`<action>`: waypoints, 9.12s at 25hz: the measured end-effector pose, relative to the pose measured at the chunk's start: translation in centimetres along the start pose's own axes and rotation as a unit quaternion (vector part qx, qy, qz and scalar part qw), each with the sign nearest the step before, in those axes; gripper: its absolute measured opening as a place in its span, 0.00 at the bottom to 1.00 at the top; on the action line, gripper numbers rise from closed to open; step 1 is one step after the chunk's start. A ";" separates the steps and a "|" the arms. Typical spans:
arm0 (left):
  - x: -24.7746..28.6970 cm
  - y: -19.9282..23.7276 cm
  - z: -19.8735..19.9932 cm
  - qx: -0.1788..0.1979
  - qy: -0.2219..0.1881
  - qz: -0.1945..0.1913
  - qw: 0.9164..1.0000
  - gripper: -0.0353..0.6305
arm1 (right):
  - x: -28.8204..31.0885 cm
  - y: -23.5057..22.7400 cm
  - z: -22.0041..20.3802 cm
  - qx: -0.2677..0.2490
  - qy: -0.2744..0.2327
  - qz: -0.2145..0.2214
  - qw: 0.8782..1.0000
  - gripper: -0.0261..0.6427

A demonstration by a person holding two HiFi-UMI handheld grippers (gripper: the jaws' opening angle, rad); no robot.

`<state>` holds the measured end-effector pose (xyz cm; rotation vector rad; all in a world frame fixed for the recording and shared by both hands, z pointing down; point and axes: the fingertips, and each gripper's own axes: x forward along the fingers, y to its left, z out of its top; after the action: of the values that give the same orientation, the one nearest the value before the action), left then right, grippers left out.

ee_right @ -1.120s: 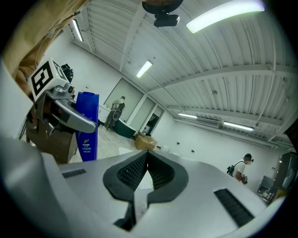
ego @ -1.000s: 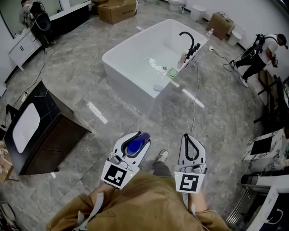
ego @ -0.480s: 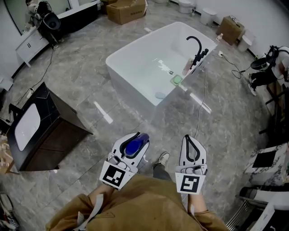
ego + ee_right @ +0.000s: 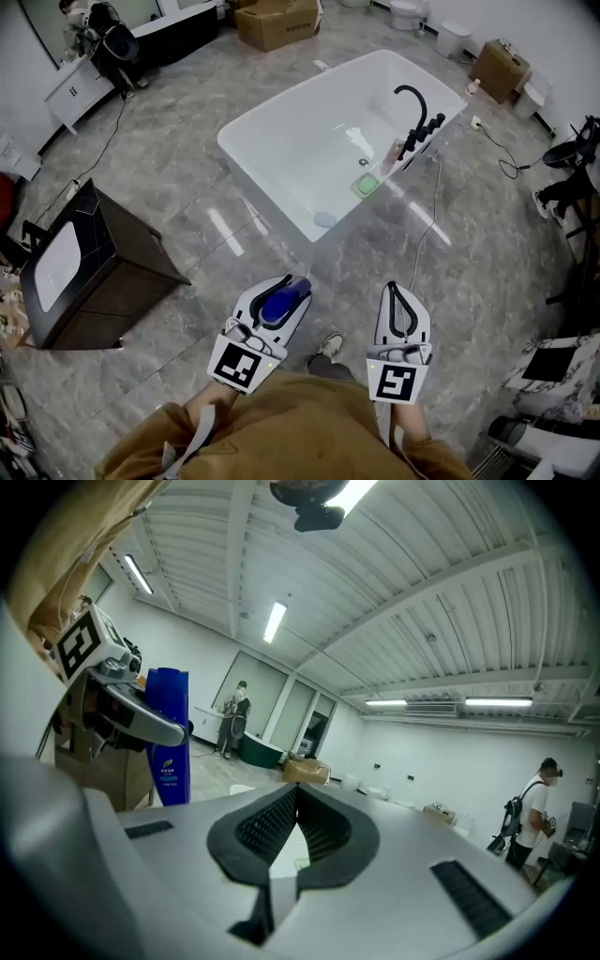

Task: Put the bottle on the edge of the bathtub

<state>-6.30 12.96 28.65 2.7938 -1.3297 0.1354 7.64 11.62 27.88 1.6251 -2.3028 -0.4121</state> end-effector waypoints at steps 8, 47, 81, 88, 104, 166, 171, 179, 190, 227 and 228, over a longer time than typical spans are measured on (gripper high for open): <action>6.8 -0.5 1.0 0.000 0.013 0.045 0.999 0.29 | 3.7 -6.6 -2.9 0.015 -0.016 0.027 0.999 0.04; 23.3 12.4 -4.6 -0.011 0.058 -0.017 0.998 0.29 | 19.5 -10.6 -9.1 0.016 0.073 -0.025 0.997 0.04; 40.7 18.2 -26.3 0.009 0.127 -0.084 0.988 0.29 | 27.6 -5.0 -28.0 0.095 0.209 -0.053 0.972 0.04; 42.6 17.9 -29.6 0.009 0.137 -0.096 0.986 0.29 | 27.9 -4.5 -30.5 0.101 0.224 -0.054 0.968 0.04; 45.6 17.9 -35.0 0.007 0.158 -0.112 0.981 0.29 | 28.4 -3.8 -34.2 0.109 0.249 -0.057 0.961 0.04; 38.3 17.0 -25.3 0.041 0.121 -0.027 0.992 0.45 | 19.6 -8.9 -24.4 0.070 0.186 -0.086 0.976 0.04; 36.9 15.9 -23.6 0.045 0.131 -0.007 0.990 0.25 | 17.6 -9.3 -22.6 0.066 0.175 -0.086 0.979 0.04; 34.9 14.3 -19.5 0.056 0.133 0.011 0.989 0.06 | 16.0 -11.1 -19.1 0.048 0.142 -0.080 0.986 0.04; 31.2 10.7 -10.5 0.073 0.089 0.003 0.993 0.06 | 13.4 -13.9 -15.9 0.020 0.122 -0.070 0.990 0.04; 14.0 11.7 4.8 0.032 -0.033 0.105 0.993 0.06 | 16.3 -14.1 -3.5 0.065 0.011 -0.020 0.998 0.04; 13.8 11.9 4.6 0.029 -0.030 0.107 0.993 0.06 | 16.4 -13.9 -3.4 0.068 0.009 -0.020 0.997 0.04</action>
<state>-6.60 -5.60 25.48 2.7151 -1.6631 0.0988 15.71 -8.61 26.67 1.7328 -2.3350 -0.2538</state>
